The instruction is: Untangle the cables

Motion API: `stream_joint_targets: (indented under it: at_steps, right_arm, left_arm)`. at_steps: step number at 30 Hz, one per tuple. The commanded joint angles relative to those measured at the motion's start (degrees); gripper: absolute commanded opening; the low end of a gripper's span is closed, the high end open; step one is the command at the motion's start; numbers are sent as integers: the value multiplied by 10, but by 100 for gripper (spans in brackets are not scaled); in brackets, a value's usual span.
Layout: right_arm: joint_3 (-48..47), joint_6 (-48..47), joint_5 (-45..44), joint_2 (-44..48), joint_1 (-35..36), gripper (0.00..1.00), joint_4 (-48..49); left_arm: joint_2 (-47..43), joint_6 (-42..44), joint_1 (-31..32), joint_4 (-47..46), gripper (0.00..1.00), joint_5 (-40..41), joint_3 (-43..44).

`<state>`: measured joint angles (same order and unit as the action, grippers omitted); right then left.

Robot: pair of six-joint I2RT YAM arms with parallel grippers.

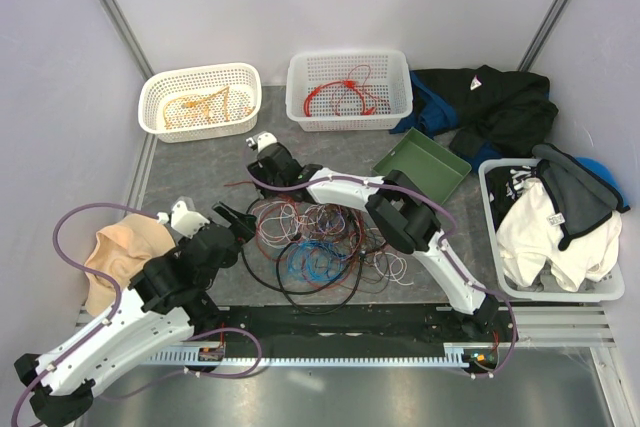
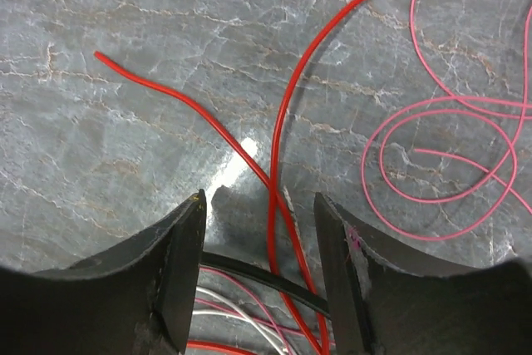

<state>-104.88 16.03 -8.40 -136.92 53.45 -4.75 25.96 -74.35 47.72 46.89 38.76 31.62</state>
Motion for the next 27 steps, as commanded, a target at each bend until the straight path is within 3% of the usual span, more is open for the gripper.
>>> stream_joint_targets:
  at_steps: [1, 3, 5, 8, 11, 21, 27]
  right_arm:
    - [-31, -11, -10, -21, -6, 60, -10]
    - [-31, -11, -11, -22, -7, 56, -10]
    - [-15, -7, -20, -7, -10, 58, -5]
    - [55, 8, -36, 52, -14, 79, 45]
    - [111, 13, -64, 103, -22, 86, 100]
    - [122, 45, -57, 92, -99, 86, 92]
    - [50, 42, -36, 30, -108, 87, 62]
  left_arm:
    - [6, -18, 1, 4, 100, 28, 13]
    - [14, -19, 1, 4, 100, 28, 13]
    - [16, -19, 1, 4, 100, 27, 13]
    - [13, -19, 2, 3, 100, 31, 13]
    - [11, -19, 1, 0, 100, 32, 12]
    - [18, -22, 1, -12, 100, 21, -4]
    - [32, -22, 1, -24, 100, 10, -13]
